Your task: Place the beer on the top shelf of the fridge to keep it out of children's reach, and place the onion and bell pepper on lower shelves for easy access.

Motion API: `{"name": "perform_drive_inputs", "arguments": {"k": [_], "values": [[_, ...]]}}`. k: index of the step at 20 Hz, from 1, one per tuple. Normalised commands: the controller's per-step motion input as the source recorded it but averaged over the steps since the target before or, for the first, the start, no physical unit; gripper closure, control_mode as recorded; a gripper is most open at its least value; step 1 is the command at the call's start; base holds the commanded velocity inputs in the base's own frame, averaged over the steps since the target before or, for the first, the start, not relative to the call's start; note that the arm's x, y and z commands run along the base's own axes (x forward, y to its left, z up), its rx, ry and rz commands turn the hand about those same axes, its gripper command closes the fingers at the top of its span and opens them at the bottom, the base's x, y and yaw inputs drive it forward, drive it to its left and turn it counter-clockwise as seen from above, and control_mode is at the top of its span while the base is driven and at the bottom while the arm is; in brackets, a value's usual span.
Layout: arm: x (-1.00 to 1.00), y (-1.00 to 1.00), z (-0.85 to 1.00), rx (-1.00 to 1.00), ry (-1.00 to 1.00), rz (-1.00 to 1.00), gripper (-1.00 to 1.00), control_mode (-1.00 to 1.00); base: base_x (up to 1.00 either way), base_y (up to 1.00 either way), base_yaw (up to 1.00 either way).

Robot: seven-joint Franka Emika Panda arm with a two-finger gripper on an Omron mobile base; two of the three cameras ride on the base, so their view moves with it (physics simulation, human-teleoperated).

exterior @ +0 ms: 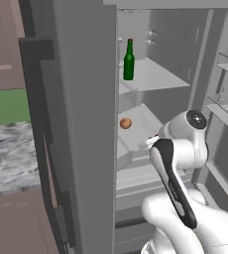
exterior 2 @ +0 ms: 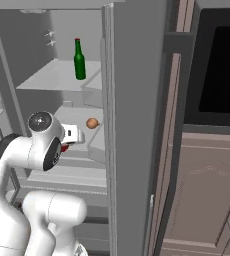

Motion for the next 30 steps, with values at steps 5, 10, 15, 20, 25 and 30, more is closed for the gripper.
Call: {"name": "perform_drive_inputs", "arguments": {"k": [5,10,15,20,25,30], "values": [[0.76,0.01,-0.38,0.00,0.05,0.00,1.00,-1.00,0.00,0.00,0.00],[0.73,0.04,-0.28,0.00,0.08,0.00,1.00,-1.00,0.00,0.00,0.00],[0.70,0.01,-0.17,0.00,0.08,0.00,1.00,-1.00,0.00,0.00,0.00],[0.64,0.00,-0.12,0.00,0.03,0.00,1.00,-1.00,0.00,0.00,0.00],[0.54,0.00,-0.21,0.00,0.00,0.00,1.00,-1.00,0.00,0.00,0.00],[0.48,0.00,-0.26,0.00,0.00,0.00,-1.00,-1.00,0.00,0.00,0.00]]}}
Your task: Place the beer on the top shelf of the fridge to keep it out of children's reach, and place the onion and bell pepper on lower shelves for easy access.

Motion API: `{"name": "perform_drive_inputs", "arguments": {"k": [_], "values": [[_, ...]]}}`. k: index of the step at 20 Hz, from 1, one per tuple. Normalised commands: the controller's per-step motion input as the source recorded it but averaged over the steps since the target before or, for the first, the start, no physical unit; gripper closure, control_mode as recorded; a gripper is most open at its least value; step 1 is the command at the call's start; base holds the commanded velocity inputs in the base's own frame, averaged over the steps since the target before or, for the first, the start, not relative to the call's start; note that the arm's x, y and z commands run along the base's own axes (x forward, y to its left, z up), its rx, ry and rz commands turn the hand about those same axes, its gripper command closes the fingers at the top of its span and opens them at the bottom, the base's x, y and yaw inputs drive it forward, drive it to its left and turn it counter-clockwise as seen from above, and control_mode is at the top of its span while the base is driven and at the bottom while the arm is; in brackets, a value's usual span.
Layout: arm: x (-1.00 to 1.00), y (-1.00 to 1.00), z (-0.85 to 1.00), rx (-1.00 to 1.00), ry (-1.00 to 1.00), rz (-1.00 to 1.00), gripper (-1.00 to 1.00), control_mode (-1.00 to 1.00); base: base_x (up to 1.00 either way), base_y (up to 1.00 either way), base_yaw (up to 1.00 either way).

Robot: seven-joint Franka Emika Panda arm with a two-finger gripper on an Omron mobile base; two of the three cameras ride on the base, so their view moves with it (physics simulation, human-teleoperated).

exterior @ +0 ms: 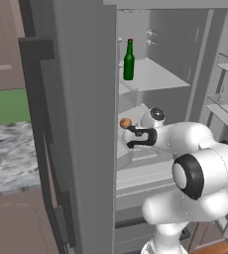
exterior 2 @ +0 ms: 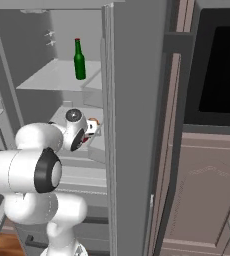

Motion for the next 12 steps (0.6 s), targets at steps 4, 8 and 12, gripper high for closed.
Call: {"name": "perform_drive_inputs", "arguments": {"k": [4,8,12], "values": [[0.34,0.00,-0.12,0.00,0.00,0.00,-1.00,-1.00,0.00,0.00,0.00],[0.09,0.00,0.00,0.00,0.00,0.00,-1.00,-1.00,0.00,0.00,0.00],[-0.02,0.00,0.18,0.00,0.01,0.00,-1.00,-1.00,0.00,0.00,0.00]]}}
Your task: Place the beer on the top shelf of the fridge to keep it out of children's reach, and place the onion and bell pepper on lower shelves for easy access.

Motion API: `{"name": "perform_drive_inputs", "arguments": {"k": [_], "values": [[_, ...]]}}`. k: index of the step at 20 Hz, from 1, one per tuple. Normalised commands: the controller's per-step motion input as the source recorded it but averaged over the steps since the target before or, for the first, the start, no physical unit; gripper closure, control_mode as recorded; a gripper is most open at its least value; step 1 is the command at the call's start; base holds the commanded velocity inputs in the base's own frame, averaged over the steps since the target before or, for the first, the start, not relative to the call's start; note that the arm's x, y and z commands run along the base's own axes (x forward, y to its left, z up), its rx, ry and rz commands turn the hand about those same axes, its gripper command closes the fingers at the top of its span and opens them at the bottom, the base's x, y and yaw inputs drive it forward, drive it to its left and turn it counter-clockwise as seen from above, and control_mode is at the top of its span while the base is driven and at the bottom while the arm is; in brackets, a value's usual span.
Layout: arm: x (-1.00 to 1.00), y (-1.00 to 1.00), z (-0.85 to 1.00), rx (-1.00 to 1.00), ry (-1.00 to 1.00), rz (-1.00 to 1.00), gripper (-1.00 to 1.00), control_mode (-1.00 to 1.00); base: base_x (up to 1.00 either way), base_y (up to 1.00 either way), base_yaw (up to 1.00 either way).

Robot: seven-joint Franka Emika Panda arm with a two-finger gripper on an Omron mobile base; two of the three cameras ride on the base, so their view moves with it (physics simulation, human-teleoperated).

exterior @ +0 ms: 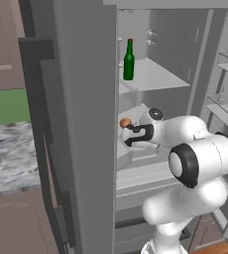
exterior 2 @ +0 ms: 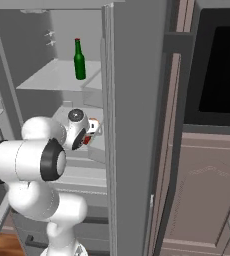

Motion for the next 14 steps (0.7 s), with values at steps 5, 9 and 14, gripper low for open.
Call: {"name": "perform_drive_inputs", "arguments": {"k": [5,9,14], "values": [[-0.21,0.00,0.42,0.00,0.07,0.00,-1.00,-1.00,0.00,0.00,0.00],[-0.58,0.00,0.39,0.00,0.09,0.00,-1.00,-1.00,0.00,0.00,0.00],[-0.80,0.00,0.43,-0.01,0.04,0.00,-1.00,-1.00,0.00,0.00,0.00]]}}
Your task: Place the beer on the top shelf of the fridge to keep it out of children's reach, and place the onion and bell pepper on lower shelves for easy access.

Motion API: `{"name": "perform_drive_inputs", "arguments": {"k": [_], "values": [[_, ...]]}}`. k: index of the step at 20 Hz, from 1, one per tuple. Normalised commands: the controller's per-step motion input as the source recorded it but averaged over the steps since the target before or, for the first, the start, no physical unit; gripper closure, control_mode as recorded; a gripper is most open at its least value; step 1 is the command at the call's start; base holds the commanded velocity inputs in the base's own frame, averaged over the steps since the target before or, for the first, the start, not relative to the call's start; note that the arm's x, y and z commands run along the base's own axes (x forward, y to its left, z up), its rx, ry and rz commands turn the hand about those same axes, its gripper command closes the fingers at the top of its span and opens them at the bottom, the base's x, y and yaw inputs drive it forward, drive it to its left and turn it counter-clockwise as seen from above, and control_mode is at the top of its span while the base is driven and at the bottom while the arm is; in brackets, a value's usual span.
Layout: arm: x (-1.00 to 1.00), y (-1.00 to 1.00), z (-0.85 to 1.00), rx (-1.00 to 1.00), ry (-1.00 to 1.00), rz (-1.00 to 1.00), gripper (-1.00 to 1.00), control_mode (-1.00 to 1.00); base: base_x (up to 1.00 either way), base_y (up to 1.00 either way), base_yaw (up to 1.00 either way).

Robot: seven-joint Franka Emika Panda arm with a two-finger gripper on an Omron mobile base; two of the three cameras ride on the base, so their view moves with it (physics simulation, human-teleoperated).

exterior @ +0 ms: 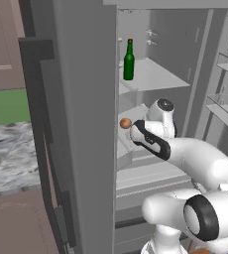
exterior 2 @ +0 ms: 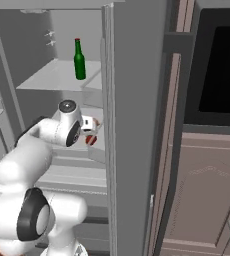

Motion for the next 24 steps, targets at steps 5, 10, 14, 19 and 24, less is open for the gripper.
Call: {"name": "perform_drive_inputs", "arguments": {"k": [5,10,14,19,24], "values": [[-0.96,0.00,0.43,-0.01,-0.01,0.00,-1.00,-1.00,0.00,0.00,0.00],[-1.00,0.00,0.50,0.00,-0.09,0.00,-1.00,-1.00,0.00,0.00,0.00],[-0.92,0.00,0.69,0.00,-0.14,0.00,-1.00,-1.00,0.00,0.00,0.00],[-0.81,0.00,0.84,0.00,-0.18,0.00,-1.00,-1.00,0.00,0.00,0.00],[-0.74,0.00,0.80,0.00,-0.21,0.01,-1.00,-1.00,0.00,0.00,0.00]]}}
